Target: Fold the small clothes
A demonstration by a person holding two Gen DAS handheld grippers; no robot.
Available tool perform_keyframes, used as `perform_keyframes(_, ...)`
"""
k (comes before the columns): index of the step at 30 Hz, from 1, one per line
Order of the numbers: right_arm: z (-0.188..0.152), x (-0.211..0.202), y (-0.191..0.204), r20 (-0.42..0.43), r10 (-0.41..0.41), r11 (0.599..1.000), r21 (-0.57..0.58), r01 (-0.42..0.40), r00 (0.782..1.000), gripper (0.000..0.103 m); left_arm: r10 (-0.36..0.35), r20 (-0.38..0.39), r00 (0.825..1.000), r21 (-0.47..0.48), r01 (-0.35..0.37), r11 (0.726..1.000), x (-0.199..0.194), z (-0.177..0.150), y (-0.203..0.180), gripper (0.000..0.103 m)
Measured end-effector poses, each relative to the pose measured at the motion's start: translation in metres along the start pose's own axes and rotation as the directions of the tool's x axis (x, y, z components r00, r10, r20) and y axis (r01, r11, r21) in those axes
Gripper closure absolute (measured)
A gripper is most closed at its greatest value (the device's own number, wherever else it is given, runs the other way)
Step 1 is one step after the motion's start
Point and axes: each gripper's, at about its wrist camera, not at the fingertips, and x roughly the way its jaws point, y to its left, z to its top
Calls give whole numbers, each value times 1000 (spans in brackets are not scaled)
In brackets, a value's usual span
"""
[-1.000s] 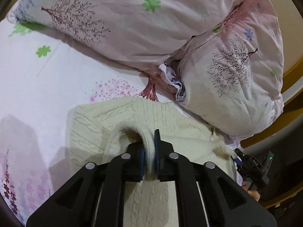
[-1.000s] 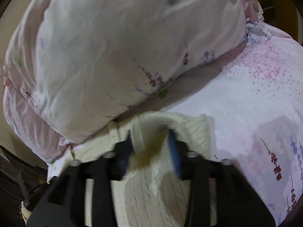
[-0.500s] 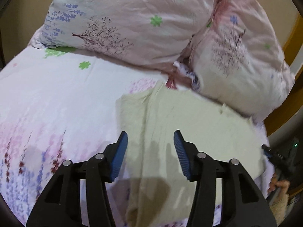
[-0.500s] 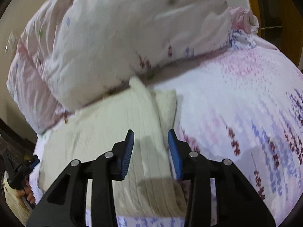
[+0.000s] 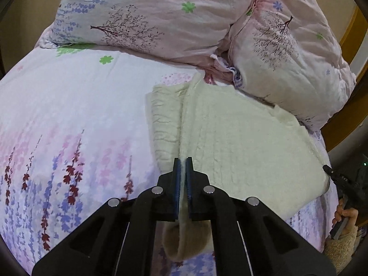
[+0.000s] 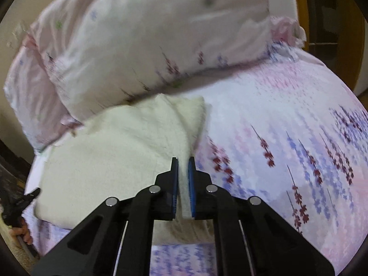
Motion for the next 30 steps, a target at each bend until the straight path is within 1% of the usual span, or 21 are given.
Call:
perform_keyframes(2, -3, 13, -3, -37, -25, 1000, 4, 25, 999, 92, -4, -8, 1000, -15, 4, 1000, 5, -1, 2, 99)
perform_keyframes(3, -3, 15, -2, -37, -38, 999, -1, 38, 999, 88, -9, -4, 1000, -21, 9, 1000, 5, -1, 2, 99)
perform_keyframes(4, -3, 14, 2, -29, -64, 998, -17, 63, 998, 81, -12, -3, 1000, -23, 12, 1000, 4, 1, 2, 99)
perform_keyframes(5, -2, 11, 5, -20, -87, 996, -29, 86, 996, 78, -15, -3, 1000, -25, 15, 1000, 4, 2, 1, 99)
perform_keyframes(6, -1, 9, 8, -11, -97, 995, -32, 97, 995, 70, -18, -5, 1000, -28, 18, 999, 3, 3, 1, 99)
perform_keyframes(7, 1, 4, 11, 9, -110, 993, -31, 110, 994, 68, -24, -8, 1000, -35, 24, 999, 3, 5, 1, 99)
perform_keyframes(8, 2, 0, 15, 30, -111, 993, -33, 112, 993, 68, -30, -9, 1000, -48, 29, 998, 2, 6, 2, 97)
perform_keyframes(10, 7, -6, 27, 65, -94, 994, -56, 98, 993, 68, -37, 1, 999, -63, 37, 997, -1, 8, 3, 87)
perform_keyframes(11, 9, -7, 33, 76, -80, 994, -74, 86, 994, 68, -40, 9, 999, -68, 41, 997, -3, 10, 3, 73)
perform_keyframes(12, 11, -6, 40, 82, -76, 992, -95, 84, 994, 68, -28, 24, 999, -74, 30, 997, -6, 12, 3, 55)
perform_keyframes(14, 19, 1, 54, 88, -75, 988, -128, 86, 993, 72, -8, 53, 999, -80, 12, 997, -10, 15, 3, 45)
perform_keyframes(16, 30, 13, 63, 86, -48, 987, -149, 60, 995, 79, -13, 57, 998, -79, 18, 997, -11, 19, 2, 43)
perform_keyframes(19, 47, 41, 67, 22, -30, 991, -132, 33, 999, 82, -9, 59, 998, -79, 13, 997, -9, 22, 0, 39)
perform_keyframes(21, 54, 60, 65, -21, -58, 992, -110, 56, 998, 82, -4, 56, 998, -80, 8, 997, -6, 25, -1, 36)
perform_keyframes(22, 57, 72, 60, -48, -97, 991, -95, 92, 994, 82, -4, 54, 999, -83, 8, 996, -5, 27, 0, 35)
perform_keyframes(23, 59, 81, 55, -69, -105, 992, -83, 100, 992, 82, -5, 54, 999, -90, 10, 996, -5, 27, 1, 31)
perform_keyframes(24, 61, 82, 52, -56, -95, 993, -69, 91, 994, 82, -9, 55, 998, -103, 14, 995, -5, 28, 4, 25)
perform_keyframes(25, 64, 81, 52, -65, -102, 993, -61, 98, 993, 82, -13, 56, 998, -118, 20, 993, -6, 28, 8, 23)
perform_keyframes(28, 60, 66, 64, -37, -109, 993, -59, 106, 993, 77, -47, 48, 998, -177, 55, 983, -4, 30, 21, 22)
perform_keyframes(29, 57, 61, 72, -29, -82, 994, -74, 79, 996, 77, -61, 46, 997, -202, 69, 977, -4, 30, 26, 22)
perform_keyframes(30, 50, 54, 87, -28, -26, 995, -100, 24, 999, 77, -69, 45, 997, -218, 77, 973, -3, 30, 28, 22)
